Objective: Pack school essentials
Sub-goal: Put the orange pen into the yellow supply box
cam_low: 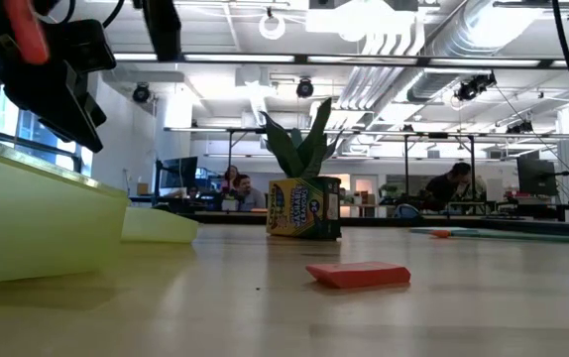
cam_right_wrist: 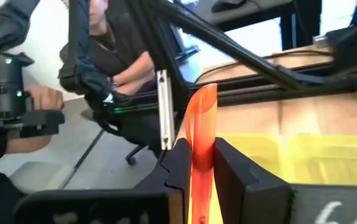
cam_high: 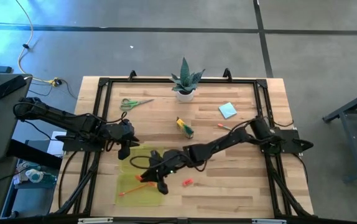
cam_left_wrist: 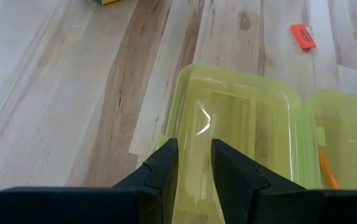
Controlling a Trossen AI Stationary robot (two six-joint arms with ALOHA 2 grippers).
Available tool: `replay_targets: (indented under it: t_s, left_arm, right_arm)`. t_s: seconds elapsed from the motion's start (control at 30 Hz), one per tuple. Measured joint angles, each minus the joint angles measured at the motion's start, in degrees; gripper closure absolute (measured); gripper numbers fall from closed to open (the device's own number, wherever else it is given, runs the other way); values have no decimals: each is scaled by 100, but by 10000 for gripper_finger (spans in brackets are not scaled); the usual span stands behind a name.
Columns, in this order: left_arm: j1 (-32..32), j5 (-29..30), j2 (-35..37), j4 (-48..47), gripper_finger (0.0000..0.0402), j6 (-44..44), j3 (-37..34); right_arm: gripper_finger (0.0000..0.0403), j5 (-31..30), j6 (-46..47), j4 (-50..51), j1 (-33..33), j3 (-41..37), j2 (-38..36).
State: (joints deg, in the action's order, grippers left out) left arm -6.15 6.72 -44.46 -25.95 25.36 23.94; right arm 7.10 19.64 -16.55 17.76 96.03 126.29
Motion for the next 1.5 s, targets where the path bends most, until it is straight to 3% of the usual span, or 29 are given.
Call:
replay_targets:
  t_s: [0.17, 0.57, 1.23, 1.5]
  left_arm:
    - [0, 3, 0, 2, 316, 0, 0]
    - [0, 17, 2, 6, 316, 0, 0]
    - [0, 15, 0, 15, 316, 0, 0]
    - [0, 11, 1, 13, 316, 6, 0]
  right_arm:
    - [370, 358, -270, -141, -1, 2, 253]
    - [367, 374, -1413, -136, -26, -9, 507]
    - [365, 397, -2118, 469, -100, -13, 657]
    - [312, 322, -2118, 498, -98, -13, 657]
